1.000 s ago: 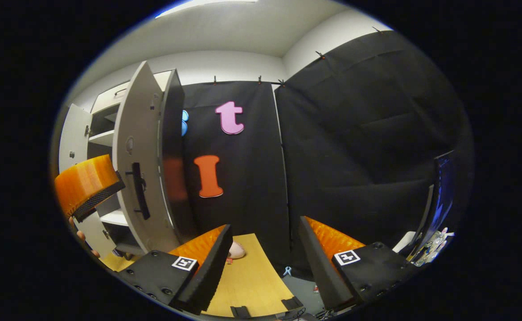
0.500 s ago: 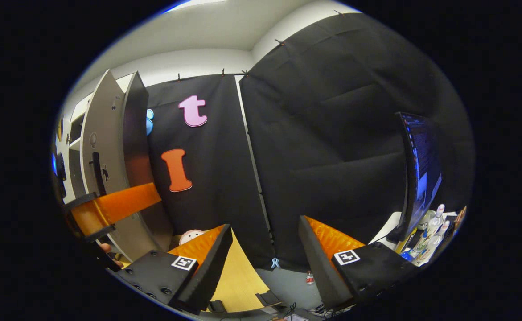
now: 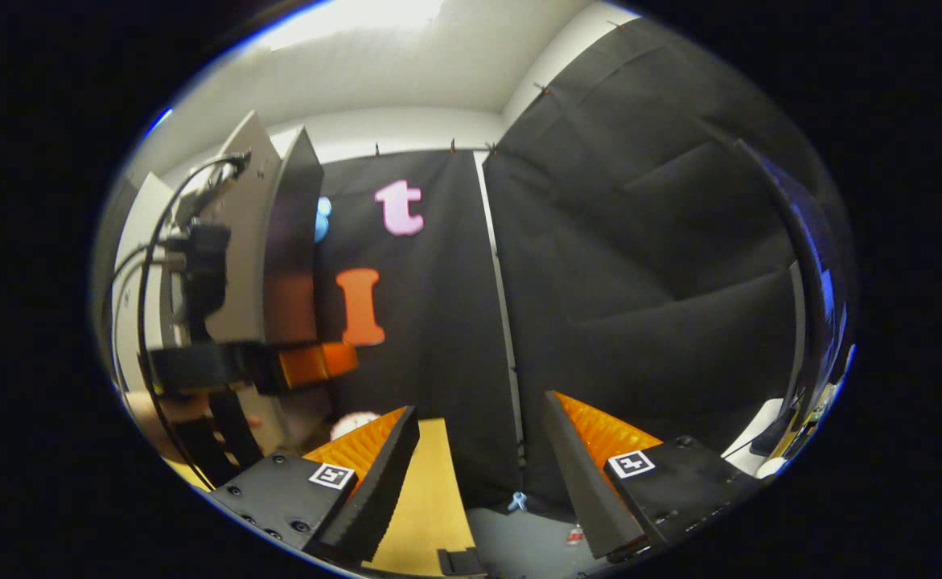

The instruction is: Open the right door of the double-door shoe cabinet with the right hand, and open the left door with the left hand.

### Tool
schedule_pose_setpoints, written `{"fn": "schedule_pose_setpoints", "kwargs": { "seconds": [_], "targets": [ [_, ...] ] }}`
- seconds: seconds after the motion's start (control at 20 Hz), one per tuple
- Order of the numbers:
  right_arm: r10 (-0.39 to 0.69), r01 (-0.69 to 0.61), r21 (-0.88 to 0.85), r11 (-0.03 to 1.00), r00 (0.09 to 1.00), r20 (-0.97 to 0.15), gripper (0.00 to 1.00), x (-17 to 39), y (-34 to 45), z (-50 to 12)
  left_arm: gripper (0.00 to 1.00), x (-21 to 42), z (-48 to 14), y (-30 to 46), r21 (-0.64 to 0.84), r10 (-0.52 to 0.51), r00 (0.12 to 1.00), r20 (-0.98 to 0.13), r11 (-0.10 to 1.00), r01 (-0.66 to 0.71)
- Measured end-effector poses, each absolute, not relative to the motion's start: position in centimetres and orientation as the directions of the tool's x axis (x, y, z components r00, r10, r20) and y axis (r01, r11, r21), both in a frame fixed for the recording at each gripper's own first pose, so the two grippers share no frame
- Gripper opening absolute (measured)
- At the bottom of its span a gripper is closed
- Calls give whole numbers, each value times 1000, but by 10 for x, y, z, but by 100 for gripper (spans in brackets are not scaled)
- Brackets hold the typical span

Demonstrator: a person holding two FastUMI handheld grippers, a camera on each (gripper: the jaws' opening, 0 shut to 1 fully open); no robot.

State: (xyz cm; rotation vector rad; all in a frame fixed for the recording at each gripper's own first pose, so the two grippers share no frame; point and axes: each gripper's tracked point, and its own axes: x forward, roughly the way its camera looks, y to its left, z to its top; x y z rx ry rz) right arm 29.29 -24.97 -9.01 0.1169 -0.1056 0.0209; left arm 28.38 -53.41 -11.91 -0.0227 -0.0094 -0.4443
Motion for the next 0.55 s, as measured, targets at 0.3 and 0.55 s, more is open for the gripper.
{"fn": "schedule_pose_setpoints", "kwargs": {
  "seconds": [0.3, 0.55],
  "targets": [
    [127, -148, 213, 966, 986, 109, 98, 411, -210, -119, 95, 355, -236, -489, 89, -303, 951, -53, 948, 307],
    [163, -147, 204, 968, 984, -67, 100, 469, -156, -181, 95, 350, -288, -436, 126, -250, 932, -263, 949, 290]
  ]
}}
